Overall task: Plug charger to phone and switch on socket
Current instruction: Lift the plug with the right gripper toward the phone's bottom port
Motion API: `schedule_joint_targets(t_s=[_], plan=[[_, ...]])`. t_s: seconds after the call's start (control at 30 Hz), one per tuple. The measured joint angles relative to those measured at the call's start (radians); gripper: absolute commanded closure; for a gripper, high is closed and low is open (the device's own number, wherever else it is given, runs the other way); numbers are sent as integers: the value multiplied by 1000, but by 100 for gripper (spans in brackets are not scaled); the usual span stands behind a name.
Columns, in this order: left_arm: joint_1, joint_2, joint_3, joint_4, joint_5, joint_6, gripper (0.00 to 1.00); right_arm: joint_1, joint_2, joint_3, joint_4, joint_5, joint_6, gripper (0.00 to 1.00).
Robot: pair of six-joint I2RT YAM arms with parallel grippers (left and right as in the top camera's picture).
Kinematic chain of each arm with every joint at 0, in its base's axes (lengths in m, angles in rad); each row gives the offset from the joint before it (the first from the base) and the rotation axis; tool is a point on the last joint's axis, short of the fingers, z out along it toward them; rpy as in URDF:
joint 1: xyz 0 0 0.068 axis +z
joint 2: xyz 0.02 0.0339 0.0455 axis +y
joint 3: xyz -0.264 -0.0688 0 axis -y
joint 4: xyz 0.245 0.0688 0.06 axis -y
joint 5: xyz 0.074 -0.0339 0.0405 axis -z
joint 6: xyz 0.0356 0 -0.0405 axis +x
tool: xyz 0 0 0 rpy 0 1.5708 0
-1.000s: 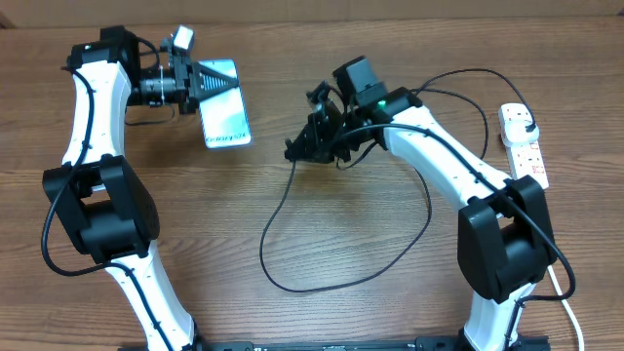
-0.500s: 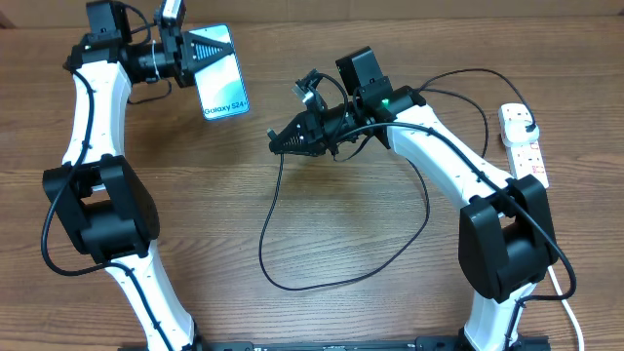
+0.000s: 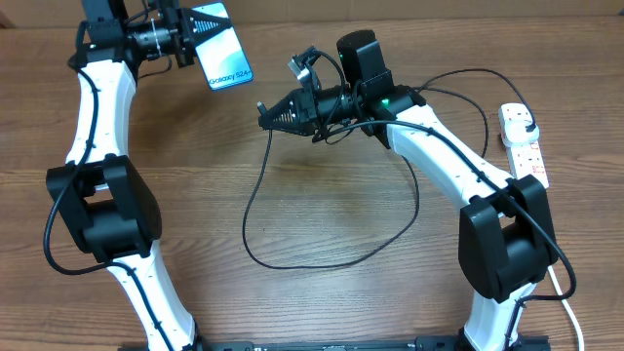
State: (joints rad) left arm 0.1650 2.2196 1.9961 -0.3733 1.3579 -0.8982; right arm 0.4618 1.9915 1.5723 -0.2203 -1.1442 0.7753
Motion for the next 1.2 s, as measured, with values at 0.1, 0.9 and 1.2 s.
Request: schedule_joint_targets(t_s=[0.1,0.9,1.2], plan=[[-23,0,0,134,-32,-105,95,0,-1,1,117,8,97,96],[-45,-1,0,658,-54,-649,95,0,-2,3,534,82,471,96],[-30,-1,0,658,-45,-674,96,0,-2,3,594,102,489,96]])
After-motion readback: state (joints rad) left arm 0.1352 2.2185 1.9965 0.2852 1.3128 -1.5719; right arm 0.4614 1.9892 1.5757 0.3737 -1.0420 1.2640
